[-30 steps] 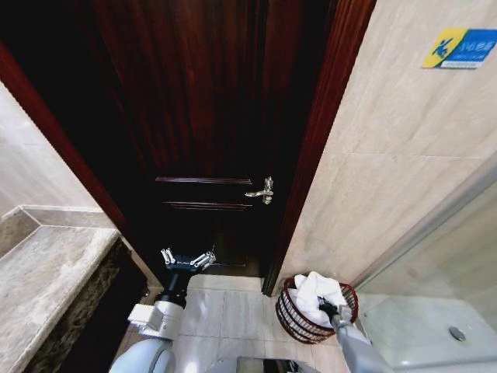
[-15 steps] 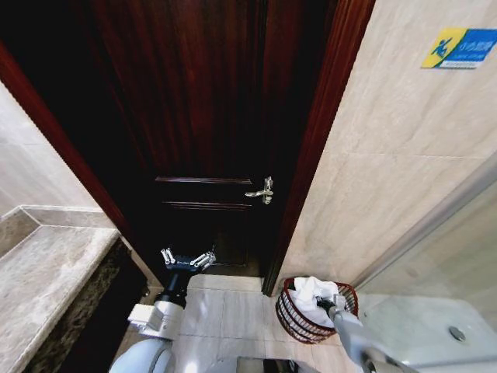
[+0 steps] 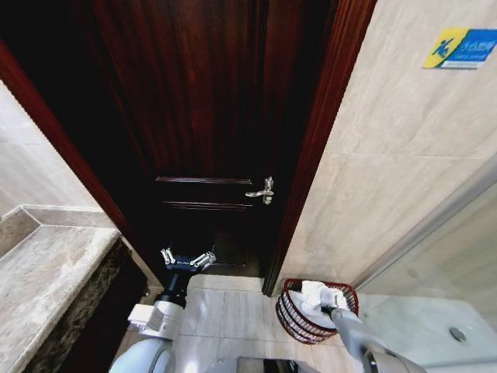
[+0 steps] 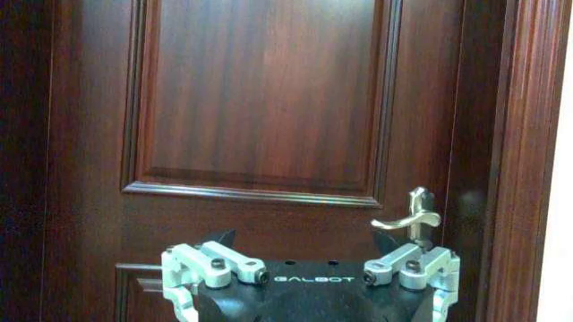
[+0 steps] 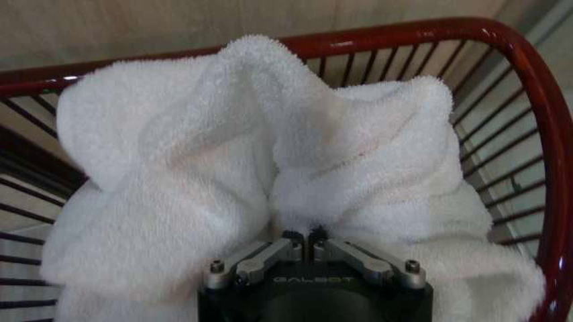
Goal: Discard the used towel into the hamper.
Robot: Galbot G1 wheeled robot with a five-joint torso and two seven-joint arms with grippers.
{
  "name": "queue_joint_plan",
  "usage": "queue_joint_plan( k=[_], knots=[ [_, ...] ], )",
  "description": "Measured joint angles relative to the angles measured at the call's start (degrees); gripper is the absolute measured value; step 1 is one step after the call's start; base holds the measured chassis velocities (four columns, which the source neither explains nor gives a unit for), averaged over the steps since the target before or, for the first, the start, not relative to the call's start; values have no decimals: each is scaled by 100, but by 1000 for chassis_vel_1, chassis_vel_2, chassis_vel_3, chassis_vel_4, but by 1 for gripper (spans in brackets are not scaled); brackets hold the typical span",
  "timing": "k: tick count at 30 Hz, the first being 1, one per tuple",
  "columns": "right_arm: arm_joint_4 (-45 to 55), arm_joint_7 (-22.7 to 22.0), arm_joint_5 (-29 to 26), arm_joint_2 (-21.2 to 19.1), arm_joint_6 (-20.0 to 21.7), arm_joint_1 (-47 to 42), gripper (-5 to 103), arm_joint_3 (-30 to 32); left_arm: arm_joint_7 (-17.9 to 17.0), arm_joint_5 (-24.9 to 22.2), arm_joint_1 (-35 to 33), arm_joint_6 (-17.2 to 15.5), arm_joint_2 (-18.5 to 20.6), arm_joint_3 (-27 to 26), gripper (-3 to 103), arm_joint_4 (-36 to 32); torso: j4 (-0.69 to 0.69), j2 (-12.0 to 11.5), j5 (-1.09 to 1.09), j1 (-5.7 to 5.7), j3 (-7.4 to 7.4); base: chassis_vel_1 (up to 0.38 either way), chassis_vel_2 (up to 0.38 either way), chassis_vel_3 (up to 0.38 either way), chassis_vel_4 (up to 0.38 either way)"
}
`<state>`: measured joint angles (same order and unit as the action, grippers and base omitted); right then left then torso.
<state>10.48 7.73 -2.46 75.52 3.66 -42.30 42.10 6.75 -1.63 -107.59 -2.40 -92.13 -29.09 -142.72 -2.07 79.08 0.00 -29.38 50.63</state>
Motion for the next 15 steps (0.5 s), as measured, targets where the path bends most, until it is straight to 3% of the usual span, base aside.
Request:
queue_joint_plan(
  k=[3, 7, 8, 10, 12, 15],
  knots=[
    [241, -2, -199, 25, -9, -127, 1, -18, 0, 0, 0, 0, 0, 0, 100, 0, 1, 0, 0, 0, 0, 0, 0, 0, 0],
    [1573, 61, -420, 134, 111, -881, 7, -82, 0, 0, 0, 0, 0, 0, 100, 0, -1, 0, 2, 0, 0, 0, 0, 0, 0],
    [2126, 167, -481, 142, 236, -1215, 18, -84, 0, 0, 0, 0, 0, 0, 100, 0, 1, 0, 4, 0, 0, 0, 0, 0, 0],
    [2489, 255, -543, 134, 293, -1432, 18, -84, 0, 0, 0, 1, -1, 0, 100, 0, 4, 0, 3, 0, 1, 0, 0, 0, 0],
    [3360, 477, -783, 18, 187, -2010, 28, -86, 0, 0, 0, 1, -1, 0, 100, 0, -1, 0, -2, 0, 0, 0, 0, 0, 0],
    [3906, 691, -1057, -114, -8, -2540, 40, -57, 0, 0, 0, 0, 0, 0, 100, 0, 2, 1, 1, 1, 0, 0, 0, 0, 0]
  ],
)
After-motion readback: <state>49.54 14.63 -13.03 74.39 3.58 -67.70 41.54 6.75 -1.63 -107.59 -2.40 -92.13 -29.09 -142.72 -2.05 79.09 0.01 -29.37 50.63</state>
